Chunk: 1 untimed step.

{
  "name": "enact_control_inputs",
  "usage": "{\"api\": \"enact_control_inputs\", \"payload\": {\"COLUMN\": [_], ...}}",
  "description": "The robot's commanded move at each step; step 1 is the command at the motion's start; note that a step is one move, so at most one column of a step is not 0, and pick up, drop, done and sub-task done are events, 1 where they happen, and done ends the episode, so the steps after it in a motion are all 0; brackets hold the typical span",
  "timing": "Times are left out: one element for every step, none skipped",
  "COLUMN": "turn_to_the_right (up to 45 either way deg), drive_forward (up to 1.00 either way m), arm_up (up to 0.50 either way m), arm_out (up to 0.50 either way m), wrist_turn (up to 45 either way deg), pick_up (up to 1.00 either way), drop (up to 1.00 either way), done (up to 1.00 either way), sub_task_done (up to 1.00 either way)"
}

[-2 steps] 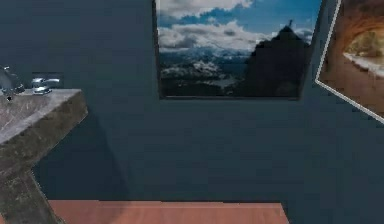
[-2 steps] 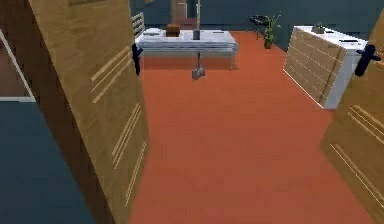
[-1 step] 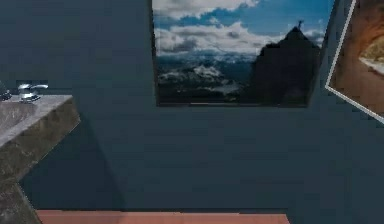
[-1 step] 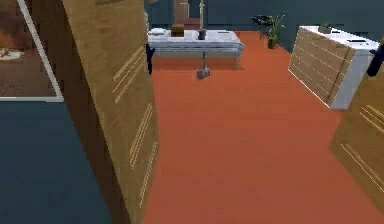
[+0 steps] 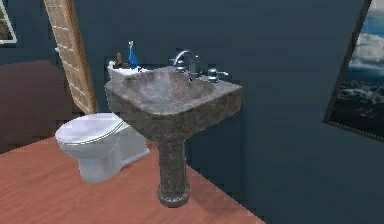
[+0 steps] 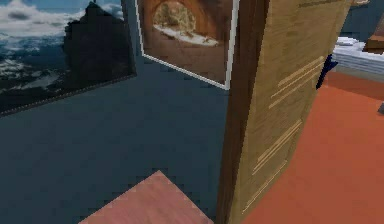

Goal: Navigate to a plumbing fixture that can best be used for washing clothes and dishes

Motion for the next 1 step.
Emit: {"api": "enact_control_inputs", "payload": {"turn_to_the_right": [0.0], "drive_forward": [0.00], "arm_up": [0.00], "arm_out": [0.00], "wrist_turn": [0.0], "pick_up": [0.00], "drop": [0.00], "done": [1.00], "sub_task_done": [0.00]}}
